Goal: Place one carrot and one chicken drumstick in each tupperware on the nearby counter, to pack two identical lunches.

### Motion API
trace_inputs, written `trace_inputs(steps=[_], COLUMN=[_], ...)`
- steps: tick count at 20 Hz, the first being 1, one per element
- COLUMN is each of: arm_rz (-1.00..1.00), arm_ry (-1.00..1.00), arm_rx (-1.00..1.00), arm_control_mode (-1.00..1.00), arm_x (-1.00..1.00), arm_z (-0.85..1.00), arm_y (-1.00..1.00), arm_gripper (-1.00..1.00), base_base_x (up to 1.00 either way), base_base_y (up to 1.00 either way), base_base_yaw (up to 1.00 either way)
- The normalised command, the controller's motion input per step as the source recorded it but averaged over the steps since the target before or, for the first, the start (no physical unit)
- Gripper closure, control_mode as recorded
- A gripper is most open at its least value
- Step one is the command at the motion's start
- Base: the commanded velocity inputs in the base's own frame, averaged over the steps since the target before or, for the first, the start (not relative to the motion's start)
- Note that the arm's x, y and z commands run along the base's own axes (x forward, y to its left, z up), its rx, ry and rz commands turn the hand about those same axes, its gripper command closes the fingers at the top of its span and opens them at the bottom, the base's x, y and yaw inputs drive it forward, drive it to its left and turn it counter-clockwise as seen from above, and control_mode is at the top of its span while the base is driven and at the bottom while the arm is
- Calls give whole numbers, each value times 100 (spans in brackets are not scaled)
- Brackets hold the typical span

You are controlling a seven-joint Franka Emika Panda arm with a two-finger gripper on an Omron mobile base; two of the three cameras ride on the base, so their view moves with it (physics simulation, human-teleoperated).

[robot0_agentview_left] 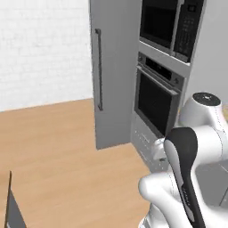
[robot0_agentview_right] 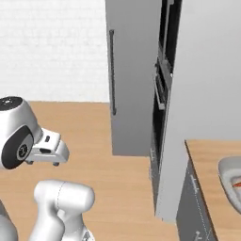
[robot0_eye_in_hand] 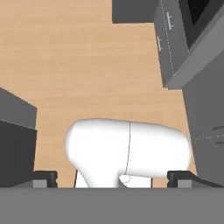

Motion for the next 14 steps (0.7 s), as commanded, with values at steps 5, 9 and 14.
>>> trace_inputs(steps=[5, 9, 14], arm_rz=[0, 0, 0], arm_ry=[0, 0, 0], arm_rx=[0, 0, 0], arm_control_mode=[100, 100, 100], arm_x=[0, 0, 0], arm_z=[0, 0, 0], arm_y=[0, 0, 0], arm_gripper=[-100, -100, -100], base_base_x=[39, 98, 100], base_base_y=[26, 0, 0], base_base_yaw=[84, 60, 44])
